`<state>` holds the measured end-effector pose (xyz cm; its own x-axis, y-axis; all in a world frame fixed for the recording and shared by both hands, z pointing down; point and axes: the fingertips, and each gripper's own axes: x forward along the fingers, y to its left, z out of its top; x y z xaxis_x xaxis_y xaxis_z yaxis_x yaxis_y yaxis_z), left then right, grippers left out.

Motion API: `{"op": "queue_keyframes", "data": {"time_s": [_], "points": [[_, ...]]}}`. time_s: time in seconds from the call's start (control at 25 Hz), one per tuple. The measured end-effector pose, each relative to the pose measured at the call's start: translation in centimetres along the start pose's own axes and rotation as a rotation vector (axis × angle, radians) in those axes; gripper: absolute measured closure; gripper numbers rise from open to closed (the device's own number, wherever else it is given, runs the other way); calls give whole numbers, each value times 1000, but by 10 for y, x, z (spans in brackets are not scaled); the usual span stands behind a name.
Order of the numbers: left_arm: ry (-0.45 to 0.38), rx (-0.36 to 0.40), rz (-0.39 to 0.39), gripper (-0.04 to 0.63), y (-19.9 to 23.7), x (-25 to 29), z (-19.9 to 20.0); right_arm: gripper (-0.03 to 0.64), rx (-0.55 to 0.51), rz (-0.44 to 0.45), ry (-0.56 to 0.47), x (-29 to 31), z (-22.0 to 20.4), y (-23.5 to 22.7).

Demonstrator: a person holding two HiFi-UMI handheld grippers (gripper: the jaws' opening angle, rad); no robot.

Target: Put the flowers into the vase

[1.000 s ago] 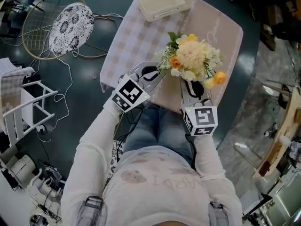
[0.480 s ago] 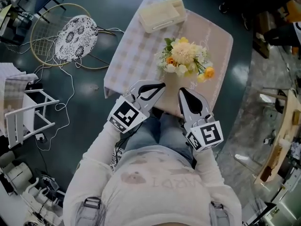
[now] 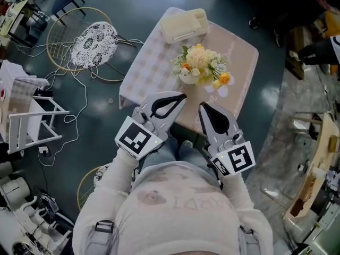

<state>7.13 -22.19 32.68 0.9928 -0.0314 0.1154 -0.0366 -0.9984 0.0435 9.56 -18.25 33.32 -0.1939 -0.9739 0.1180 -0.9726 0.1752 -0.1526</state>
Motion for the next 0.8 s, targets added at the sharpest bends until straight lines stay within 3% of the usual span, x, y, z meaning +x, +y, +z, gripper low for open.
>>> {"op": "queue_keyframes", "data": {"time_s": [0.48, 0.8], "points": [[-61, 28, 91, 594, -76, -18, 40, 591, -11, 68, -95, -78, 30, 21], [-74, 45, 98, 594, -121, -32, 48, 591, -11, 106, -116, -108, 30, 41]]}}
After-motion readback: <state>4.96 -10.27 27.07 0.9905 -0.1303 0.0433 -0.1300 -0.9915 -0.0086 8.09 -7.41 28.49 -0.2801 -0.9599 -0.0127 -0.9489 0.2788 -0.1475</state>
